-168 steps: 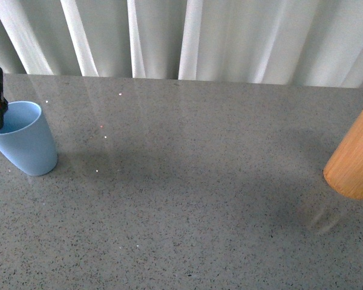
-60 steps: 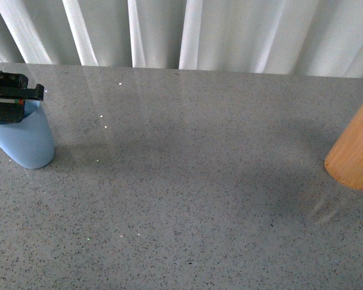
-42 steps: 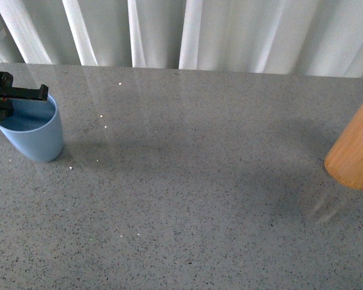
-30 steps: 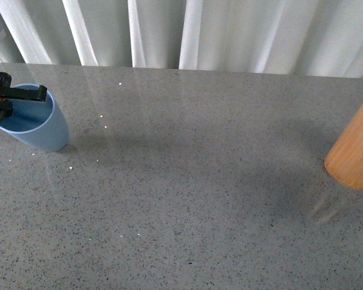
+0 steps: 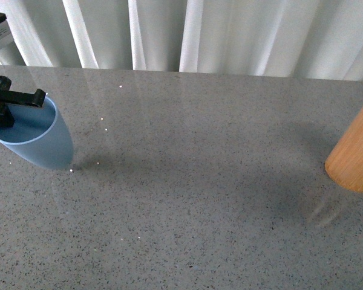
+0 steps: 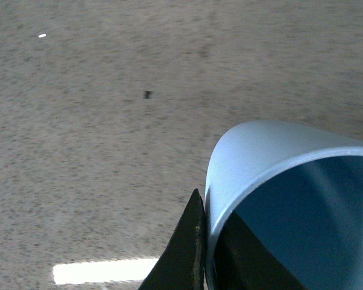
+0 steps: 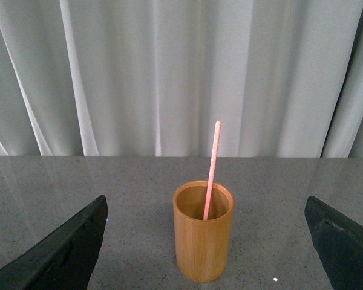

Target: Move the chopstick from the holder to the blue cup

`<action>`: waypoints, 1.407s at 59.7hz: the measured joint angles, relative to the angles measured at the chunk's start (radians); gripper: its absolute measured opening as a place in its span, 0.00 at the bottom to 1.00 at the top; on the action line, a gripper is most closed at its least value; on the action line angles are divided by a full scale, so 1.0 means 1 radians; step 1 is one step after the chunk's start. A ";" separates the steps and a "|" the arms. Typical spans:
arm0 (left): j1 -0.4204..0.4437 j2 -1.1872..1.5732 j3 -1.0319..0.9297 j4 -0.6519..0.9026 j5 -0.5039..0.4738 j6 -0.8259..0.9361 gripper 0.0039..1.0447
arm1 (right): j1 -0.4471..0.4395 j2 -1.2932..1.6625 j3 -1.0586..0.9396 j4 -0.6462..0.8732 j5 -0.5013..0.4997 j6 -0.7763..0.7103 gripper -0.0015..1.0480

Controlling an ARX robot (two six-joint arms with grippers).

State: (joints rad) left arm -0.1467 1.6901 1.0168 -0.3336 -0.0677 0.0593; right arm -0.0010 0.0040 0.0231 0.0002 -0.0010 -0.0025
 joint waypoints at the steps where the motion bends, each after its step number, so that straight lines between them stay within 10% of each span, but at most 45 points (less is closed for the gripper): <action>1: -0.008 -0.005 0.002 -0.007 0.003 -0.006 0.03 | 0.000 0.000 0.000 0.000 0.000 0.000 0.90; 30: -0.348 -0.034 -0.010 -0.078 0.026 -0.248 0.03 | 0.000 0.000 0.000 0.000 0.000 0.000 0.90; 84: -0.377 0.247 0.233 -0.054 -0.028 -0.188 0.03 | 0.000 0.000 0.000 0.000 0.000 0.000 0.90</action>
State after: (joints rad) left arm -0.5240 1.9373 1.2495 -0.3878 -0.0956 -0.1287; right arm -0.0010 0.0040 0.0231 -0.0002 -0.0010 -0.0025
